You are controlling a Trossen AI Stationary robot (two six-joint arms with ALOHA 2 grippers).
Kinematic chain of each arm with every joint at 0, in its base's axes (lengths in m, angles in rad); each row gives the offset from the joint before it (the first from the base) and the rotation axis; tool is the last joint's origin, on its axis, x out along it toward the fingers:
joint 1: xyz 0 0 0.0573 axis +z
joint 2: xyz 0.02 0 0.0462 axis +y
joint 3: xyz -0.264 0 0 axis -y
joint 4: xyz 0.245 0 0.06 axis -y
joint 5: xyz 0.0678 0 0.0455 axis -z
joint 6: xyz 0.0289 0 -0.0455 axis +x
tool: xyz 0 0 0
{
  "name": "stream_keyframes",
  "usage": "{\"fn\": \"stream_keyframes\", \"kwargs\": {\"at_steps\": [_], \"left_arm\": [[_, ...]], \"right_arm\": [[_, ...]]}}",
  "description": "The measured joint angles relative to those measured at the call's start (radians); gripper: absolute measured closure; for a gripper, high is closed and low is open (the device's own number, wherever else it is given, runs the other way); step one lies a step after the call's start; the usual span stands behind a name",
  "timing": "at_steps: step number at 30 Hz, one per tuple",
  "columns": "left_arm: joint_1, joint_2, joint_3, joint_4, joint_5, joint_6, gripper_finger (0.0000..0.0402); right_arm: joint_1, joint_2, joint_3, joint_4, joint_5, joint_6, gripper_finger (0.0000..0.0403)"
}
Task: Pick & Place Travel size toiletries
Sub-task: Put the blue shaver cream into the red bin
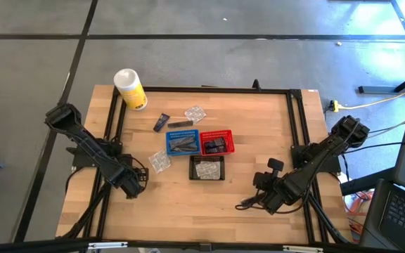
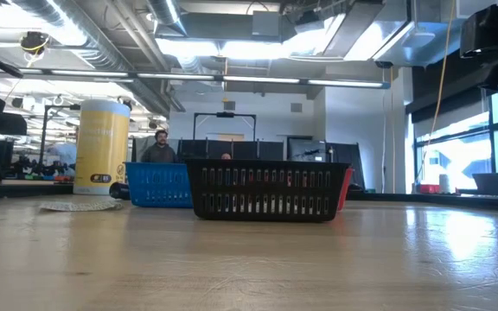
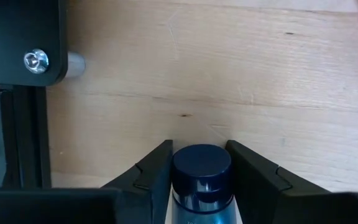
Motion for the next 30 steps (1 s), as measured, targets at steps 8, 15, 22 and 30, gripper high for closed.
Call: {"fn": "stream_keyframes", "kwargs": {"at_steps": [8, 15, 22, 30], "left_arm": [[0.0, 0.0, 0.0, 0.001, -0.007, 0.012, 0.0265], [0.0, -0.02, -0.001, 0.031, -0.024, 0.055, 0.0265], [0.0, -0.083, 0.0, 0.104, -0.202, 0.146, 0.0265], [0.0, -0.139, 0.0, 0.36, -0.479, 0.434, 0.0265]], "right_arm": [[0.0, 0.0, 0.0, 0.0, 0.003, -0.003, 0.0398], [0.0, 0.0, 0.0, 0.0, 0.003, -0.003, 0.0375], [0.0, 0.0, 0.0, 0.005, 0.003, -0.003, 0.0387], [0.0, 0.0, 0.0, 0.038, 0.003, -0.007, 0.0396]]}}
